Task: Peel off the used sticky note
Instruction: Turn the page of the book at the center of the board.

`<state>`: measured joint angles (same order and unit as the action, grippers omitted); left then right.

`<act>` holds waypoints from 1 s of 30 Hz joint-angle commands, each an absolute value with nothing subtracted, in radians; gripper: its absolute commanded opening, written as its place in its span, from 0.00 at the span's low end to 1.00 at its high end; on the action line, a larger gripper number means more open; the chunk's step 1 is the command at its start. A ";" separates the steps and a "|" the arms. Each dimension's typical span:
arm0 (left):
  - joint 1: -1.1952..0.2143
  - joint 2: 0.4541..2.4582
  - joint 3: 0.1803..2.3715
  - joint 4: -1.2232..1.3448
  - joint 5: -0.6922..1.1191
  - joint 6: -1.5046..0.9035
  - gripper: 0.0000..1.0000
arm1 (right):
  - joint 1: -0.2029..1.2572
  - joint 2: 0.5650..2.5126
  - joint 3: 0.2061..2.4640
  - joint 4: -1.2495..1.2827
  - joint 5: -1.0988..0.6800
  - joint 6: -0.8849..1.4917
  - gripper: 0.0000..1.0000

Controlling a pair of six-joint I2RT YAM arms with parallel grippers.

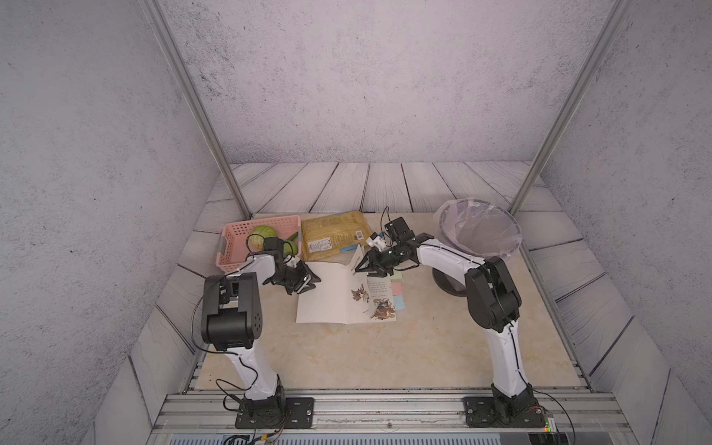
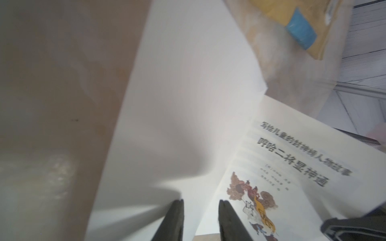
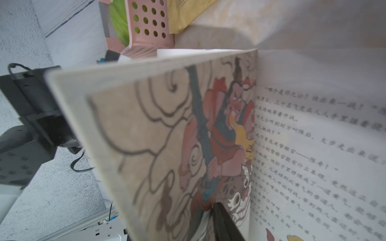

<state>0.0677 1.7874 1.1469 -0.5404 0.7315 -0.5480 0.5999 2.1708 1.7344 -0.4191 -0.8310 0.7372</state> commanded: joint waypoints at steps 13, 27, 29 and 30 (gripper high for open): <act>0.153 1.540 1.089 -0.516 0.801 -0.555 0.36 | 0.678 2.317 1.958 -0.389 -0.807 0.851 0.39; 0.176 1.591 1.058 -0.504 0.787 -0.546 0.17 | 0.714 2.346 1.877 0.075 -0.896 1.217 0.38; 0.176 1.592 1.057 -0.502 0.784 -0.543 0.17 | 0.722 2.370 1.890 0.141 -0.910 1.280 0.38; 0.178 1.594 1.058 -0.504 0.784 -0.543 0.17 | 0.727 2.385 1.903 0.167 -0.915 1.304 0.39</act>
<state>0.1684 1.5867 1.0664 -0.5110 0.7898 -0.5575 0.7090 2.3383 1.8904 -0.0006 -0.8738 1.1755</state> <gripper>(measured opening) 0.170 0.385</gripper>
